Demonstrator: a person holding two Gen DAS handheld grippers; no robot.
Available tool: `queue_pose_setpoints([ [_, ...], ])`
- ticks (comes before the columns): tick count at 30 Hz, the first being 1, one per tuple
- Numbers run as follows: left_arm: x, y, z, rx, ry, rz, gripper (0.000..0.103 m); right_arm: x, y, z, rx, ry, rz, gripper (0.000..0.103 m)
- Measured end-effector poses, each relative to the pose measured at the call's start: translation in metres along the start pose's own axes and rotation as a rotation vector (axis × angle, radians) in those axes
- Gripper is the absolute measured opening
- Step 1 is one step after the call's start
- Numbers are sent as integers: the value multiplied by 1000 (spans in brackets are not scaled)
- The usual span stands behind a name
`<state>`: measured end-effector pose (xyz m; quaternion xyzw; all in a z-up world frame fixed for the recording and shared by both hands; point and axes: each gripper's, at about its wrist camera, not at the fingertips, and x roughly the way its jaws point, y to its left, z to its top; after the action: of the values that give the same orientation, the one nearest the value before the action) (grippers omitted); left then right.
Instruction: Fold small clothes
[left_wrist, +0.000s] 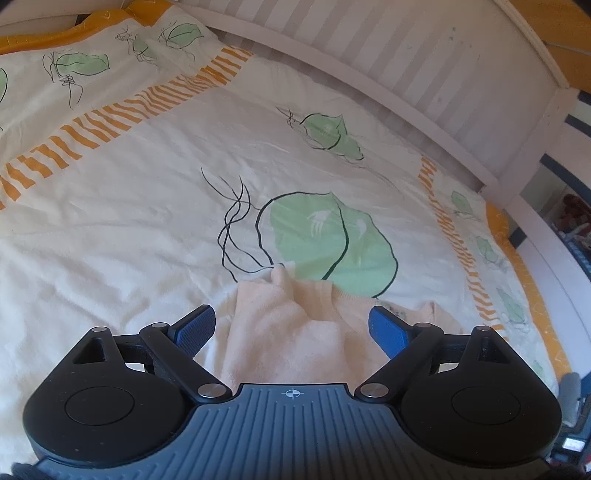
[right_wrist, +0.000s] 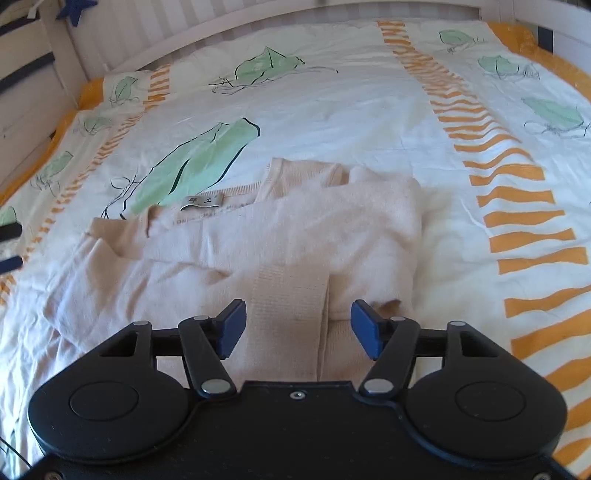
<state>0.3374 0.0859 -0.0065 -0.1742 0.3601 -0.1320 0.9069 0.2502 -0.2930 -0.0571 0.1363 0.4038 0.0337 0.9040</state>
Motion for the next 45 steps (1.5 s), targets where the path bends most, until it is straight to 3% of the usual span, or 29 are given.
queue_pose_setpoints([
  [5,2,2,1,1,10,4,90,9,3,-11,23,63,26,64],
  [6,2,3,1,1,11,5,90,6,7,-11,6,63,18,48],
  [7,1,3,1,3,11,5,90,3,10,-11,-5,61,12,22],
  [8,1,2,1,7,12,5,90,-2,13,-9,-6,54,21,16],
  [15,-4,-9,-15,111,58,-14,90,-50,34,44,-31,-139,158,16],
  [17,-3,-11,-27,183,94,3,90,-60,36,64,-53,-205,166,16],
  [19,-1,-10,-36,237,133,30,90,-66,33,80,-80,-275,115,13],
  [21,1,-7,-43,252,167,31,90,-64,21,88,-72,-292,65,13],
  [24,6,-3,-47,250,197,29,90,-43,-6,86,0,-230,8,14],
  [25,8,-3,-47,255,203,33,90,-35,-15,82,24,-184,15,24],
  [29,12,-5,-46,251,207,36,90,-10,-35,57,110,-90,108,31],
  [31,14,-4,-46,243,211,31,90,0,-32,48,87,-67,128,56],
  [32,16,-4,-46,239,214,30,90,5,-29,47,75,-52,139,60],
  [39,19,-6,-48,233,227,23,91,38,-6,43,-26,-1,201,67],
  [45,18,-5,-48,228,226,32,91,55,-4,35,-28,27,185,67],
])
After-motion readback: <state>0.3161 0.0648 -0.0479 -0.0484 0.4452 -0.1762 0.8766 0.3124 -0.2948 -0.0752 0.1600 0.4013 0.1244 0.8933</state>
